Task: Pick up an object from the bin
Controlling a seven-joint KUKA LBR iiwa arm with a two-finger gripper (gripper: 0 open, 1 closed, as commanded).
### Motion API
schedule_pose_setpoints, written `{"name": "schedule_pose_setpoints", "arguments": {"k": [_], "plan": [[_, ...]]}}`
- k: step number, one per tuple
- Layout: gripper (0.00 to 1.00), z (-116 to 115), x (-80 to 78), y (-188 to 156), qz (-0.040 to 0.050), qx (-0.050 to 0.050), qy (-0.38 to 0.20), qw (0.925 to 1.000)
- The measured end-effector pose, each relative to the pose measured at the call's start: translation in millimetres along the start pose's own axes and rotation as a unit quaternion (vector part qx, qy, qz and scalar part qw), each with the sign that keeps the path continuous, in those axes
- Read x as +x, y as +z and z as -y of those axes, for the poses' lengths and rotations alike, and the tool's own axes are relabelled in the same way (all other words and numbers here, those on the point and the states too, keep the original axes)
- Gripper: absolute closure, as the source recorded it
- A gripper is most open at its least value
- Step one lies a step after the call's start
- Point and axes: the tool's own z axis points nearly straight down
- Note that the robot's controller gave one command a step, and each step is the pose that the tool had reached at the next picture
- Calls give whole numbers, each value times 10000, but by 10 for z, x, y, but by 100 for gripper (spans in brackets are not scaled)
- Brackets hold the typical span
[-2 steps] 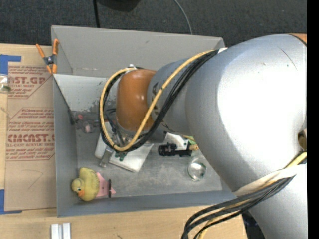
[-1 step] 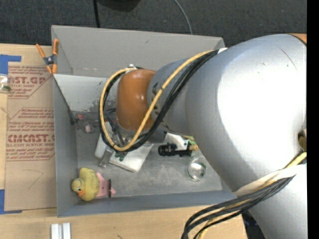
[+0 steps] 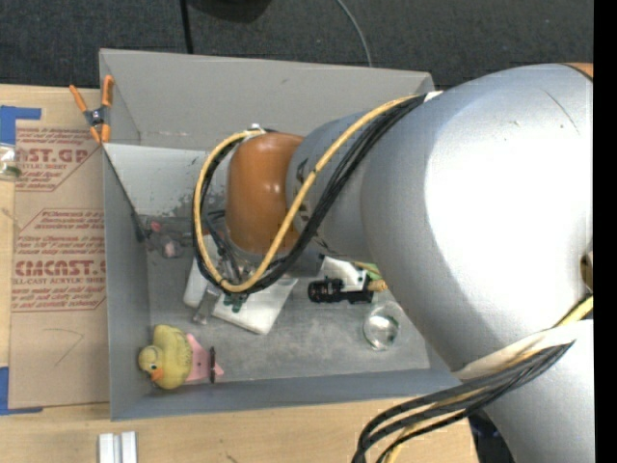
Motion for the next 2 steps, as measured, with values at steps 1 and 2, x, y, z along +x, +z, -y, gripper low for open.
{"name": "schedule_pose_setpoints", "arguments": {"k": [1, 2], "plan": [[100, 17, 26, -189, -37, 30, -1, 10000], [100, 9, 21, -431, -28, 22, -4, 10000]]}}
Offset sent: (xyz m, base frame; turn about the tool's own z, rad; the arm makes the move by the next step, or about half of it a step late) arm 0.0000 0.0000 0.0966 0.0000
